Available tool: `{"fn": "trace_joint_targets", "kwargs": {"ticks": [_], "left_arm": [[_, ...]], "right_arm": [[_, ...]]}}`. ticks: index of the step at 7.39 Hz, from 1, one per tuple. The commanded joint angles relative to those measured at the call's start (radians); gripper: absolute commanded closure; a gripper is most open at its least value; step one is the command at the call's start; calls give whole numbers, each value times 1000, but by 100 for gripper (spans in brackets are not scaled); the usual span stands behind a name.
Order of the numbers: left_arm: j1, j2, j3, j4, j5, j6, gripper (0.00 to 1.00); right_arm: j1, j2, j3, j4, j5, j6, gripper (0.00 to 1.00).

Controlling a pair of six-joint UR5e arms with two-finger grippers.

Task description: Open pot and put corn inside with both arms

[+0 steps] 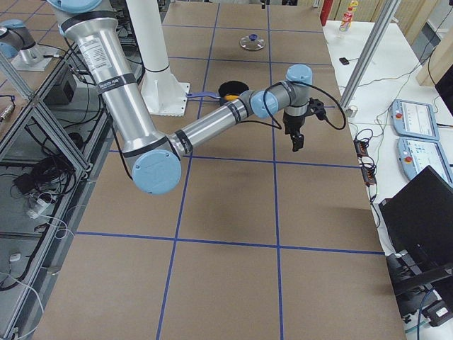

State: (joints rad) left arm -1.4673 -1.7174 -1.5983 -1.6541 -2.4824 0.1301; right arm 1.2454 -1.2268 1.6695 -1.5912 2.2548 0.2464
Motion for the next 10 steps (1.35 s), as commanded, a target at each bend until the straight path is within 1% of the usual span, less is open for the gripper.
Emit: {"fn": "trace_joint_targets", "kwargs": {"ticks": [1,2,3,4,5,10], "left_arm": [[-71,-62,75,79,0,141,3],[-74,-70,86,80,5,146,3],[-86,-71,89,82,4,146,3],[-105,-70,98,83,5,146,3],[-131,-70,127,82,7,146,3],[-151,-70,132,82,5,146,3]], "right_arm": [[122,-59,-52,0,72,-168,0],[161,-60,-82,0,98,-183,0],[190,-80,-91,0,121,-205,0],[218,-88,-91,0,124,-205,0],[224,-103,-91,0,118,-206,0],[232,-108,-94,2,85,-191,0]]}}
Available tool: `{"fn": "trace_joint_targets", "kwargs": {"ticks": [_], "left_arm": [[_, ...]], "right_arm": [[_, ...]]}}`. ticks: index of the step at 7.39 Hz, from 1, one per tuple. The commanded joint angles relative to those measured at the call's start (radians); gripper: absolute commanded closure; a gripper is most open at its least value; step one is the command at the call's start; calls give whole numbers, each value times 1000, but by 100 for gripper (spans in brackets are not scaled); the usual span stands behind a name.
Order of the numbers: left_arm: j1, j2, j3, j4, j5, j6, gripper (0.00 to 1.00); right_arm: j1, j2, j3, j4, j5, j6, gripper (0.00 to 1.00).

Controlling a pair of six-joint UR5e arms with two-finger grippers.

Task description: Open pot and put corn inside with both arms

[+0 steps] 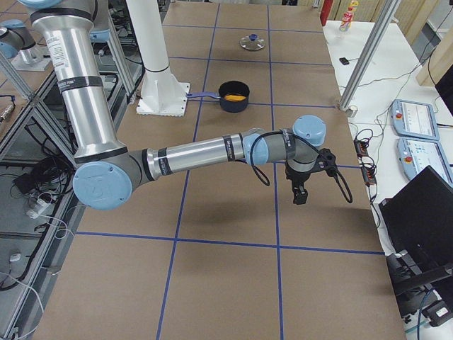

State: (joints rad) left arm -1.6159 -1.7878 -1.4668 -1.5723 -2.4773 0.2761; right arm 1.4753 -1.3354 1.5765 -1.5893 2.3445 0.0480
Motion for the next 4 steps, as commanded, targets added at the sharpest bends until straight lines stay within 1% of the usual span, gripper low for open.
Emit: {"fn": "trace_joint_targets", "kwargs": {"ticks": [1,4], "left_arm": [[-2,1,0,0,0,0,3],[-2,1,0,2,-2,0,3]], "right_arm": [[2,1,0,0,-5,7,0],[5,-4,-1,-1,-5,7,0]]}}
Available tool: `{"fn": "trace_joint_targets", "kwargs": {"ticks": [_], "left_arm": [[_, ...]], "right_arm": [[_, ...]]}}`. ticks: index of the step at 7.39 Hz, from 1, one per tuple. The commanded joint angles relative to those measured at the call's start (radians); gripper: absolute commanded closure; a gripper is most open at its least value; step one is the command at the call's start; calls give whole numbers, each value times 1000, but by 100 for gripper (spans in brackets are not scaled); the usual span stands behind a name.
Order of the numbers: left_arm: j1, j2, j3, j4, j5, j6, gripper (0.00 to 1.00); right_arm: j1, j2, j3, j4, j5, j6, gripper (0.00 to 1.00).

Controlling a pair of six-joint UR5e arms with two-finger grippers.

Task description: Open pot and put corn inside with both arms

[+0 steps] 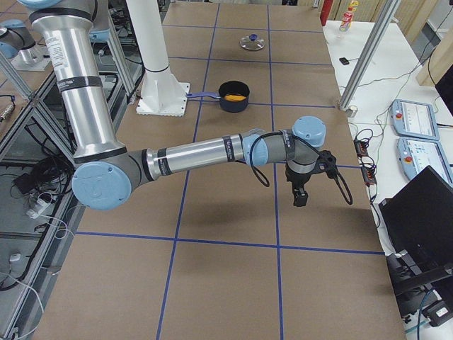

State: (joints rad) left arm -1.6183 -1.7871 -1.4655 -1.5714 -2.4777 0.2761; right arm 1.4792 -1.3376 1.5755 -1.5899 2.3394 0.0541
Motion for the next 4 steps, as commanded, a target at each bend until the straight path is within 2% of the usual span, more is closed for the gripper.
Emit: {"fn": "trace_joint_targets", "kwargs": {"ticks": [1,4], "left_arm": [[0,0,0,-1,0,0,3],[-3,2,2,-1,2,0,3]], "right_arm": [[1,-2,0,-1,-2,1,0],[1,-8,-6,-1,-3,1,0]]}}
